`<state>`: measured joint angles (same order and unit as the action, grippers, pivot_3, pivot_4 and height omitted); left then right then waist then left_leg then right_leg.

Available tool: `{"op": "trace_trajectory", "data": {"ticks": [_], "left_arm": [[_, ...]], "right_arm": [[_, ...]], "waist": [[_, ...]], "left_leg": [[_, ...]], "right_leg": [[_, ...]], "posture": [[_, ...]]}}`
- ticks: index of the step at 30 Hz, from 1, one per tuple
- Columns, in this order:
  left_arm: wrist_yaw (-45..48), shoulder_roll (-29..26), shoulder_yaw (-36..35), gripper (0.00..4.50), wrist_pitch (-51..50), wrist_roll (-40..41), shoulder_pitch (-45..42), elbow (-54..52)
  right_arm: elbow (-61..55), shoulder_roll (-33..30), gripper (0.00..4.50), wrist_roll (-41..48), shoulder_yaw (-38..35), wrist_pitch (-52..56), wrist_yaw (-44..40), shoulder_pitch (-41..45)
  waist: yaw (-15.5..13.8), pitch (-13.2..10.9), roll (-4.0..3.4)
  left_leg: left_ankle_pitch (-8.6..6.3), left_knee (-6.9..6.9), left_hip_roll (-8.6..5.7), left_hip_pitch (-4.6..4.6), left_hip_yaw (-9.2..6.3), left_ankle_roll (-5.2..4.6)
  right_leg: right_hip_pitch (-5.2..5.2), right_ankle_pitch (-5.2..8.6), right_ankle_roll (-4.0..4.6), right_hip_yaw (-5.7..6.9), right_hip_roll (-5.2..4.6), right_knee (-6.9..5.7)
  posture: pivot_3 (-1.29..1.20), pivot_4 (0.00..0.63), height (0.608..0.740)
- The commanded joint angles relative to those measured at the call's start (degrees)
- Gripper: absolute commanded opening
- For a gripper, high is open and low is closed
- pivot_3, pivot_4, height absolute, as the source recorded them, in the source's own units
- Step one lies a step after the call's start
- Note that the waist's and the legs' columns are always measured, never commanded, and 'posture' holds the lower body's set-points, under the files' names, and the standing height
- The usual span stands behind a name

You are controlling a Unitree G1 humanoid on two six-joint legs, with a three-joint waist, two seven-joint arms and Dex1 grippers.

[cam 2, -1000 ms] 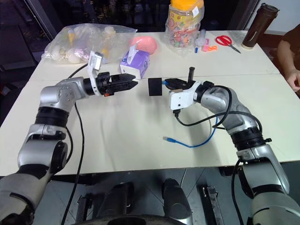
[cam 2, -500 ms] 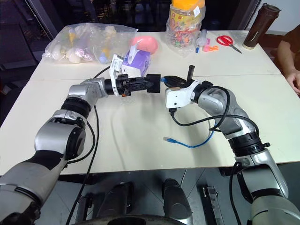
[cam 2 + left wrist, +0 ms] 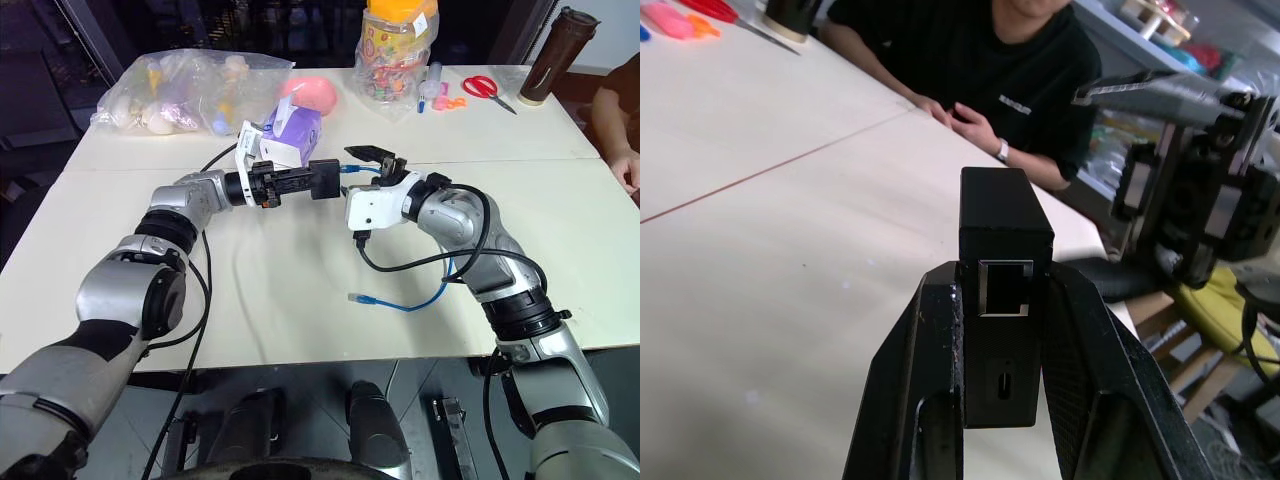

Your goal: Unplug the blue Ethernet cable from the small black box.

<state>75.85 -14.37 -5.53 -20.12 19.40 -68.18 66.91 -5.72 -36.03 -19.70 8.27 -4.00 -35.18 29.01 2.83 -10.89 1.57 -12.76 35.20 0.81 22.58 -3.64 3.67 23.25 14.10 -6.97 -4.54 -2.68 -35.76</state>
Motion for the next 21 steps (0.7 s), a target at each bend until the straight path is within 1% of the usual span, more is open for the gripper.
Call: {"op": "trace_trajectory", "data": {"ticks": [1, 2, 3, 4, 6, 8, 10, 14, 17, 21], "left_arm": [[1.7, -1.2, -2.8, 0.47, -2.6, 2.2, 0.0, -3.3], [2.1, -1.2, -3.1, 0.47, -3.4, 2.5, 0.3, -3.8], [2.7, -1.2, -4.1, 0.47, -5.8, 3.7, 0.3, -4.5], [3.4, -1.3, -5.0, 0.47, -8.3, 5.0, 0.3, -5.3], [5.8, -1.5, -6.8, 0.47, -15.0, 8.4, 0.3, -7.7], [8.5, -1.7, -6.7, 0.47, -19.7, 10.5, 1.9, -12.3], [8.8, -1.3, -5.3, 0.47, -20.7, 10.7, 4.6, -17.5], [8.6, -1.0, -4.2, 0.47, -24.8, 12.1, 7.8, -23.8], [8.5, -1.1, -3.9, 0.47, -27.8, 13.5, 8.9, -26.8], [7.3, -1.0, -3.7, 0.47, -28.3, 13.7, 9.4, -28.3]], "right_arm": [[-11.0, 7.0, 4.32, 16.2, -10.1, 17.1, -0.2, -7.6], [-13.4, 9.2, 4.32, 19.7, -11.7, 20.9, 0.2, -8.7], [-17.5, 14.4, 4.32, 30.1, -15.0, 29.4, 2.4, -9.6], [-20.8, 18.4, 4.32, 38.2, -17.6, 35.8, 4.0, -10.1], [-24.8, 26.0, 4.32, 53.7, -22.4, 45.7, 8.7, -10.6], [-26.0, 30.2, 4.32, 62.9, -24.7, 50.4, 12.2, -10.9], [-25.8, 33.1, 4.32, 70.6, -26.1, 52.6, 15.7, -10.9], [-25.4, 34.8, 4.32, 77.0, -26.8, 52.5, 20.5, -10.4], [-24.0, 34.6, 4.32, 78.6, -26.3, 51.1, 22.5, -9.8], [-21.3, 33.1, 4.32, 79.3, -25.2, 50.6, 22.6, -9.4]], "waist": [[-0.3, 0.0, 0.01], [-0.3, 0.0, 0.01], [-0.2, 0.0, -0.01], [-0.2, 0.0, -0.01], [-0.1, 0.0, -0.02], [-0.2, 0.0, -0.03], [-0.2, 0.0, -0.05], [-0.3, 0.0, -0.05], [-0.3, 0.0, -0.05], [-0.3, 0.0, -0.05]], "left_leg": [[-0.01, 0.01, 0.00, 0.00, -0.01, -0.02], [-0.01, 0.00, 0.00, 0.00, -0.01, -0.02], [-0.01, -0.02, 0.00, 0.01, -0.02, -0.02], [-0.01, 0.02, 0.01, -0.01, 0.00, -0.02], [-0.01, 0.03, 0.04, -0.05, -0.02, -0.02], [-0.01, 0.03, 0.09, -0.08, -0.15, -0.02], [-0.01, 0.02, 0.09, -0.17, -0.15, -0.02], [-0.01, 0.03, 0.08, -0.16, -0.12, -0.02], [-0.01, 0.02, 0.08, -0.10, -0.12, -0.02], [-0.01, 0.02, 0.08, -0.11, -0.11, -0.02]], "right_leg": [[-0.01, 0.00, 0.00, 0.01, 0.00, -0.01], [0.01, 0.00, 0.00, -0.01, 0.00, -0.04], [0.02, 0.00, 0.00, 0.00, 0.00, -0.05], [0.05, 0.00, 0.00, -0.02, 0.00, -0.14], [0.06, -0.01, 0.02, -0.02, 0.02, -0.26], [0.04, -0.01, 0.05, 0.07, 0.08, -0.35], [-0.06, -0.01, 0.08, 0.08, 0.04, -0.33], [-0.06, -0.01, 0.08, 0.07, 0.01, -0.29], [-0.01, -0.01, 0.08, 0.08, 0.02, -0.27], [-0.01, -0.01, 0.08, 0.08, 0.02, -0.25]], "posture": [[0.00, 0.150, 0.739], [0.00, 0.150, 0.739], [0.00, 0.150, 0.739], [0.00, 0.150, 0.739], [0.00, 0.150, 0.739], [0.00, 0.150, 0.739], [0.00, 0.150, 0.739], [0.00, 0.150, 0.739], [0.00, 0.150, 0.739], [0.00, 0.150, 0.739]]}}
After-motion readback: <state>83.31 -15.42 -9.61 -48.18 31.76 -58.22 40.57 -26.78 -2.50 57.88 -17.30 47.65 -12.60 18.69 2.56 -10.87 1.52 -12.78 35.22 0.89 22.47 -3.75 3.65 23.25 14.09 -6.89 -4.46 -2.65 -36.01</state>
